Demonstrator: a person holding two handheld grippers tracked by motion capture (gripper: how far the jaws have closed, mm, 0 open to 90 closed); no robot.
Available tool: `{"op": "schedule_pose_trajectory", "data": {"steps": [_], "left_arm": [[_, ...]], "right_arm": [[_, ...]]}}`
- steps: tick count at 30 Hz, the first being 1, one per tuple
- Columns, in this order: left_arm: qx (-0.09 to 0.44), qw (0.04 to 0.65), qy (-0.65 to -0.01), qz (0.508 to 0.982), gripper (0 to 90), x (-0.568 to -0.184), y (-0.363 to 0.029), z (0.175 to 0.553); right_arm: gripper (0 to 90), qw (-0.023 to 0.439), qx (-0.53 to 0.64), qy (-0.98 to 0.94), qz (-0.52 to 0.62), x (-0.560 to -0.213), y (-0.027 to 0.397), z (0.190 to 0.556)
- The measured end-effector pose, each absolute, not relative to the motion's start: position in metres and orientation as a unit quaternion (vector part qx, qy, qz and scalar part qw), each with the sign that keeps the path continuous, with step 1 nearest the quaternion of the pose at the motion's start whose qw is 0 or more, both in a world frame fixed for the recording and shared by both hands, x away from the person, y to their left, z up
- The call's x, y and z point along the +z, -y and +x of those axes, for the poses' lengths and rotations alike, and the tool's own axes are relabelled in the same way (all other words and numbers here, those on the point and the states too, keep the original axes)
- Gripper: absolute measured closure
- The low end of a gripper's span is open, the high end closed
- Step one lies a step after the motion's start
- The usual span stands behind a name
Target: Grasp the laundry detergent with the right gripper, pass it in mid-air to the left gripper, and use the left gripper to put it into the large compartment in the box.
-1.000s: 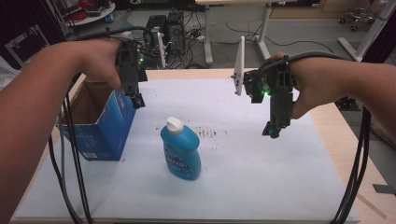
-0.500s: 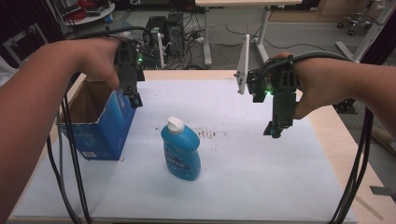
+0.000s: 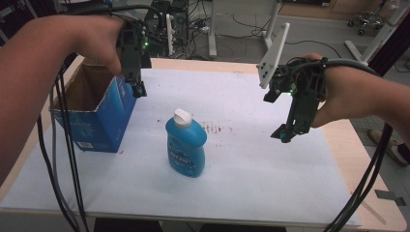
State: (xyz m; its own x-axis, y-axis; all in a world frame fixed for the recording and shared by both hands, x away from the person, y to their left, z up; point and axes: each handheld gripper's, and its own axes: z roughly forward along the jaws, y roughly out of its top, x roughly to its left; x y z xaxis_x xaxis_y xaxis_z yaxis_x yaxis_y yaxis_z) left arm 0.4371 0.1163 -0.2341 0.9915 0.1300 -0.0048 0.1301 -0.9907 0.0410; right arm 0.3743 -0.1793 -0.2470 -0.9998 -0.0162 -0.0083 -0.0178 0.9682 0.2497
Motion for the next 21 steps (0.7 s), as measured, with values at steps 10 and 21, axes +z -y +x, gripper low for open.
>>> {"op": "schedule_pose_trajectory", "data": {"steps": [10, 21], "left_arm": [[0.000, 0.022, -0.046, 0.999, 1.8, -0.233, -0.111, 0.430], [0.004, 0.029, -0.046, 0.999, 1.8, -0.231, -0.115, 0.424]], "right_arm": [[3.3, -0.005, 0.231, -0.972, 0.051, -0.289, 0.189, 0.356], [3.2, -0.001, 0.323, -0.940, 0.107, -0.333, 0.185, 0.344]]}}
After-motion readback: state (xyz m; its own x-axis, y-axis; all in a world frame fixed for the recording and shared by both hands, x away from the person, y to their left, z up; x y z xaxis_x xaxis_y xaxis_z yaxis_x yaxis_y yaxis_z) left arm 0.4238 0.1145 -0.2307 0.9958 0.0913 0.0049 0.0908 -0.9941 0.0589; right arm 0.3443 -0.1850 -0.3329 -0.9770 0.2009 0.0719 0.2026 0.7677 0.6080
